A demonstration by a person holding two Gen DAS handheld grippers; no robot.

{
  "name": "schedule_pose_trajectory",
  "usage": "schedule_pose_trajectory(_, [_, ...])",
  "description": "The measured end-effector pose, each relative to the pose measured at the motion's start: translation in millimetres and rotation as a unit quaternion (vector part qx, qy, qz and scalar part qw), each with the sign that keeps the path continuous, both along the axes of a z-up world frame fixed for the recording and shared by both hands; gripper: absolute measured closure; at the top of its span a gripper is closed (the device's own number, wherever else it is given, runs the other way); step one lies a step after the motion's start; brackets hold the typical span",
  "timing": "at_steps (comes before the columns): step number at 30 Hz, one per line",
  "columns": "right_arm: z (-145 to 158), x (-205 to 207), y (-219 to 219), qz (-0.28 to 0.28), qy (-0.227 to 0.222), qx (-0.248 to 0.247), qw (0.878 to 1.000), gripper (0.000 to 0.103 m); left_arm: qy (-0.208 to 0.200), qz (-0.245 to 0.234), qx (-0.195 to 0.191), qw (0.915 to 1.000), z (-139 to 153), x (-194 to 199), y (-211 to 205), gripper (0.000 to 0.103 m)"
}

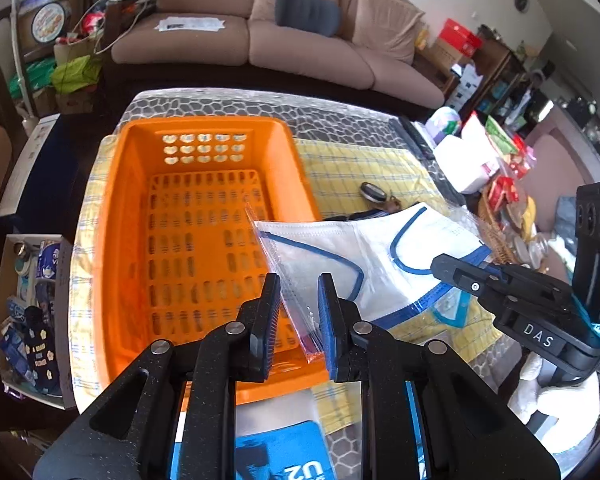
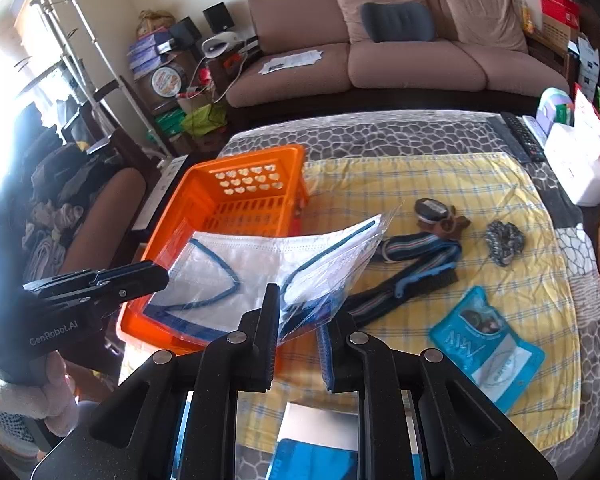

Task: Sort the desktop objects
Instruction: 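Lift the bagged mask with the right tool and carry it over the orange basket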

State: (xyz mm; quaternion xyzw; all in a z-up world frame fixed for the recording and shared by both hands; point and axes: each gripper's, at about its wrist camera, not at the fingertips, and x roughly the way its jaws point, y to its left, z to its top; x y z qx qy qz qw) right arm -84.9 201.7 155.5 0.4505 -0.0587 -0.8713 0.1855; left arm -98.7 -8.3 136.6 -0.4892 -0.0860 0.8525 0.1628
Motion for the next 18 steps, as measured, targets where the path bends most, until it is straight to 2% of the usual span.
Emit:
schedule_pose_trajectory(8, [-33, -5, -79, 0.040, -0.020, 0.012, 0.999, 0.085, -0.016, 0.032, -0.015, 0.9993, -29, 5, -65, 0.085])
schedule_pose_trajectory(18, [-79, -10, -119, 0.059, -0.048, 0.059, 0.995, 0.085, -0.038, 0.042, -0.014, 0.9983, -60, -3, -88, 0.085])
